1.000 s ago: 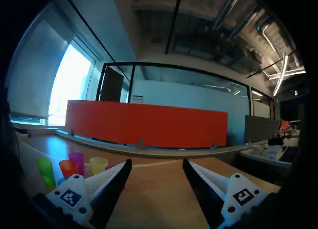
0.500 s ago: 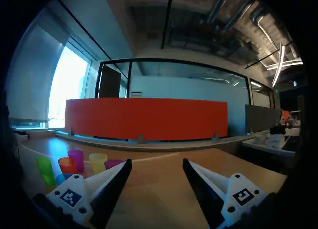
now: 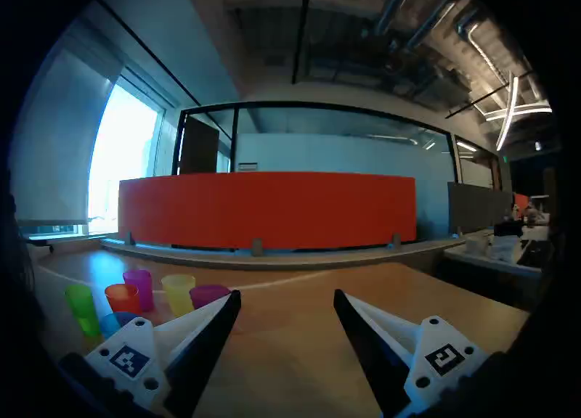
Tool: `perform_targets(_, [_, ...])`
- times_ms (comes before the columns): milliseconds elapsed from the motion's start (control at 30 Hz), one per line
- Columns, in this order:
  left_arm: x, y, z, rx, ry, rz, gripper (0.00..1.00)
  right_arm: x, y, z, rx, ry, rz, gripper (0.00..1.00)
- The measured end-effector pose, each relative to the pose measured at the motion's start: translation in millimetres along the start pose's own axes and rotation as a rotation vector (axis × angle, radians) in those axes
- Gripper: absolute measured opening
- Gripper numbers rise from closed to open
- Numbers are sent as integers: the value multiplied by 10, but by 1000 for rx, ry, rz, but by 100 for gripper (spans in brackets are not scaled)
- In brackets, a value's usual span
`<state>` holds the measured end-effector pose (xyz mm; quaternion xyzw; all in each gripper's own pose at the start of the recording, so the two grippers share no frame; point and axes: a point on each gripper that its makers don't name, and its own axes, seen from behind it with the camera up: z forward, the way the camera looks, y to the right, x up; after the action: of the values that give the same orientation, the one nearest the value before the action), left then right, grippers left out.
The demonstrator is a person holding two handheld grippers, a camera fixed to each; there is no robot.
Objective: Pour water
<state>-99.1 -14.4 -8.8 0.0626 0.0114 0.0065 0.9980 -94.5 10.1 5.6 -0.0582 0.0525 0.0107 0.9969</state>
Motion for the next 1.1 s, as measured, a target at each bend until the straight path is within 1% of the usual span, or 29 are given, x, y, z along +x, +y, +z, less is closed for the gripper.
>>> perform_targets(100, [0, -1, -2, 0, 0, 0, 90, -51, 4, 1, 0, -12, 8, 99])
perform_targets(300, [2, 3, 0, 0, 0, 0, 90, -149, 25, 32, -3, -33, 1, 99])
perform_targets(1100, [1, 4, 4, 0, 0, 0, 90, -137, 1, 49, 4, -38, -2, 99])
